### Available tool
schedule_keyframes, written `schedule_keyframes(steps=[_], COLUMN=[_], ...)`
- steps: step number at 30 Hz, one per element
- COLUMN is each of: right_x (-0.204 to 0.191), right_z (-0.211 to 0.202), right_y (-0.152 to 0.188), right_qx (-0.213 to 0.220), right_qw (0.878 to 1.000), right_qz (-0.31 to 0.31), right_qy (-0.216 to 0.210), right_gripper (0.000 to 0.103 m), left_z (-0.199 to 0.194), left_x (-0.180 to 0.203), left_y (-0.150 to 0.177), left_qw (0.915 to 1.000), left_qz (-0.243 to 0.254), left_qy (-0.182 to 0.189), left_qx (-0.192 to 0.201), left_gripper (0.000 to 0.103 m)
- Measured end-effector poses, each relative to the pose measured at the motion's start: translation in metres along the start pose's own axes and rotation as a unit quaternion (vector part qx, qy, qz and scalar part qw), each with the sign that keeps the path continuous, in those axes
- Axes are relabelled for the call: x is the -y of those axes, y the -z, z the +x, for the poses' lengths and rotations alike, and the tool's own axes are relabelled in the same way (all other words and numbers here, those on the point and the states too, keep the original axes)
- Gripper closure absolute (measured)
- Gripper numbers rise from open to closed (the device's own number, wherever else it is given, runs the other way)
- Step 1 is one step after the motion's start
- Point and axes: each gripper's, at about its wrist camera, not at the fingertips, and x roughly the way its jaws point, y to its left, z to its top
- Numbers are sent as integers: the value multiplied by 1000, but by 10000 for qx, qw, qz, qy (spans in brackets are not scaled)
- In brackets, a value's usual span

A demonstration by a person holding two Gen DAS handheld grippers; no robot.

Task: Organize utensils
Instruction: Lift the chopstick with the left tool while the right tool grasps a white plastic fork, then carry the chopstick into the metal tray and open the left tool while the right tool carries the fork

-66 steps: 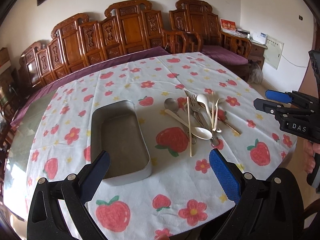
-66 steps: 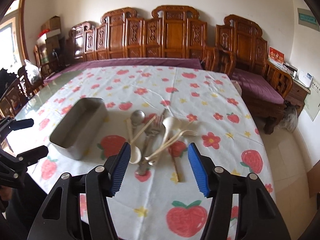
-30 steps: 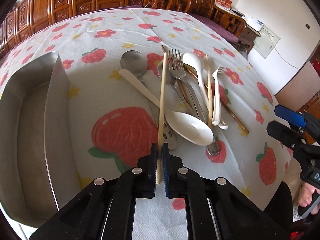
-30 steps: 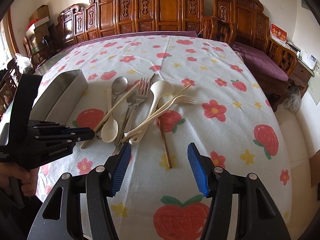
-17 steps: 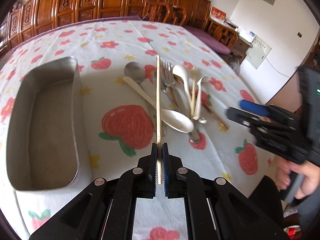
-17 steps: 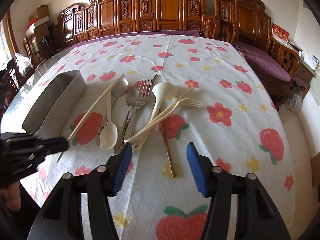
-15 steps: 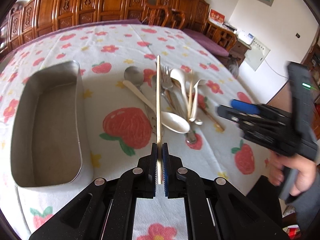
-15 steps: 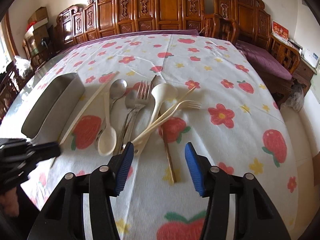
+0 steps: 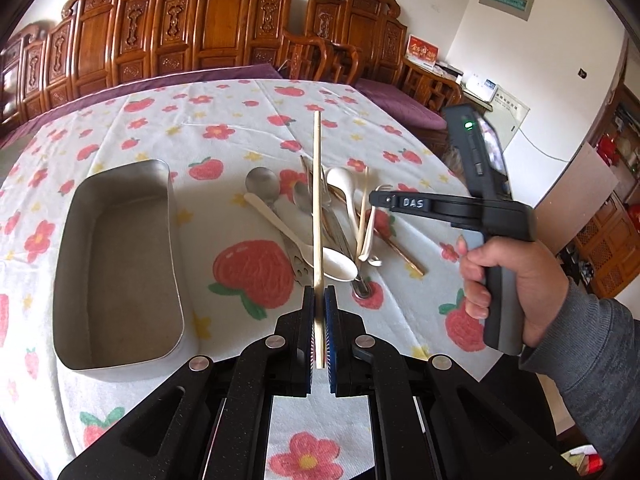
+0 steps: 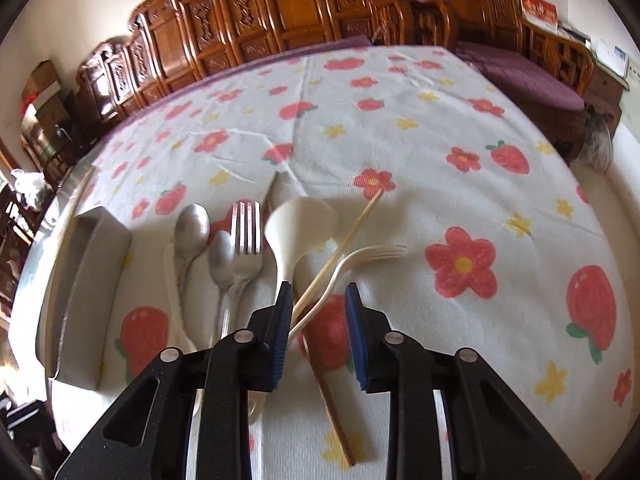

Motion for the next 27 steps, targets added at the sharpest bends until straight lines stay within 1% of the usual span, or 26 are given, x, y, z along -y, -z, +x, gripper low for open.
schedule_keyframes(steps=[2,4,7,9,11,16,22,27], right_x=[2,3,5,4,3,3,2,-4], right_z=[6,9,11,11,10,2,-19,-40], right_y=[1,1,2,4,5,6,3,-1], right_qx=[-96,-139,-239,-248,-253,-198,-10,167], right_qw=[9999,9999,9991,9991,9991,9990,9995,9992], right_qz=[37,82,275,291,299,355,287,219], right_qy=[29,4,-198,-162,-176,-186,-163,-295], right_gripper=[80,80,80,87,89,99,99,99], left_z=[-2,-4,-6,-6,-8,-16,-26,-38], left_x=[-2,-5,-9,-10,-10,-12,-20,-33], left_y=[1,2,2,2,2,2,1,-1], left_qw=[10000,10000,10000,9999,9999,9999,9996,9991], left_qz=[-5,-36,-79,-94,-98,-99,-137,-195], left_qy=[-16,-17,-18,-20,-24,-52,-140,-261], left_qx=[15,26,32,34,44,113,189,267], left_gripper=[99,99,99,99,99,99,99,99])
